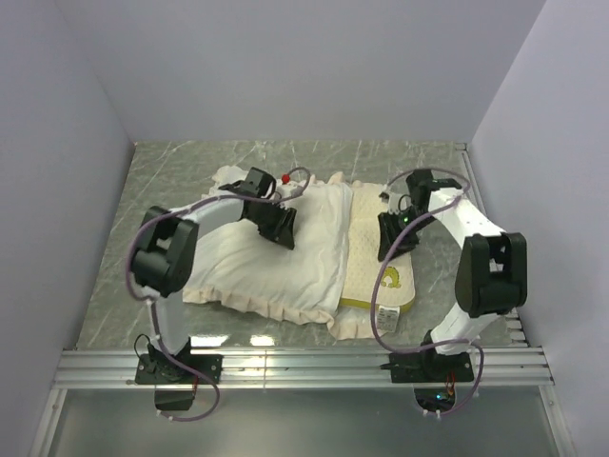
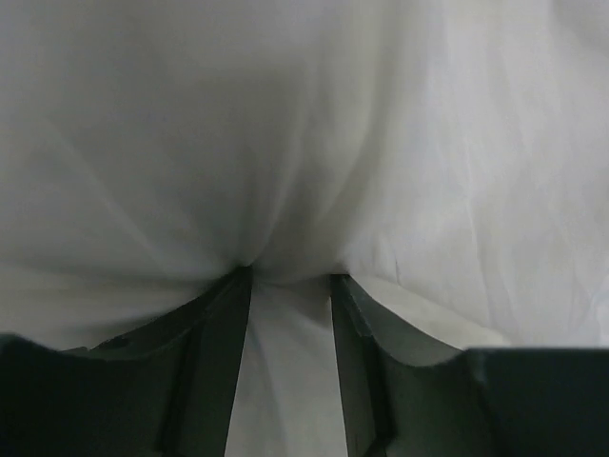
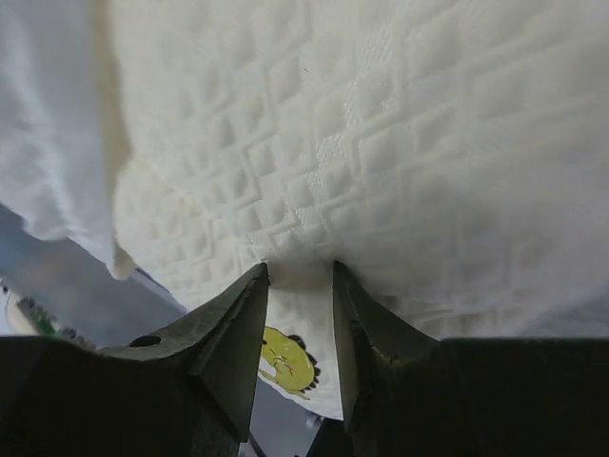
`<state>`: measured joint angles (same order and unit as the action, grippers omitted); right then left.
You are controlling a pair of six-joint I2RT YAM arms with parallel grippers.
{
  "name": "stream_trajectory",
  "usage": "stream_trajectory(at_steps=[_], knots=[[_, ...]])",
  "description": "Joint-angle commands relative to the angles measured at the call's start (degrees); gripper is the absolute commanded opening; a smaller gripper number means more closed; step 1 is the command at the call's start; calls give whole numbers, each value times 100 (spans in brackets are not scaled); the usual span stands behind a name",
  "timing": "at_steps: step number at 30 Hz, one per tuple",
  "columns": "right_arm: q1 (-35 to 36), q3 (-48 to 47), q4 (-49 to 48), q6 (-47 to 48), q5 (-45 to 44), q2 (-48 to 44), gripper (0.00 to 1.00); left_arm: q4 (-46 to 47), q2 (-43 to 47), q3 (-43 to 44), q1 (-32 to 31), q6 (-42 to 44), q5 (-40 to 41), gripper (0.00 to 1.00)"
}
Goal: Put the pillow into the pillowcase
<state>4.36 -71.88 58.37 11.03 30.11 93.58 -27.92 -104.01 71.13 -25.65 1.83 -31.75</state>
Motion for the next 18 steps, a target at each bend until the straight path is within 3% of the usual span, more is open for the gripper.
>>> stream_trajectory(at_steps=[1, 2, 4, 6, 8, 9, 13, 15, 18], knots=[[152, 420, -25, 111, -137, 458, 41, 243, -1093, 1224, 25, -120, 231, 45], [153, 211, -610, -160, -93, 738, 41, 252, -1609, 2028, 16, -391, 213, 42], [144, -132, -896, -450, -206, 1039, 41, 340, -2096, 3093, 25, -779, 169, 44], [153, -650, -1047, -488, -312, 1022, 41, 401, -2194, 3703, 86, -964, 204, 53], [162, -1063, -846, -322, -471, 865, 44, 498, -2054, 3759, 323, -1052, -242, 60], [170, -1117, -810, -216, -514, 498, 46, 559, -1740, 3533, 446, -1148, -436, 65], [564, -601, -1318, 223, -978, -926, 83, 1174, -685, 2320, 1035, -1658, -1500, 70], [1326, -135, -1819, 312, -1918, -1550, 86, 1517, -10, 1436, 1290, -2026, -1703, 72], [2181, 235, -2171, 374, -2997, -1633, 90, 1904, 887, 484, 1545, -2684, -1555, 74]])
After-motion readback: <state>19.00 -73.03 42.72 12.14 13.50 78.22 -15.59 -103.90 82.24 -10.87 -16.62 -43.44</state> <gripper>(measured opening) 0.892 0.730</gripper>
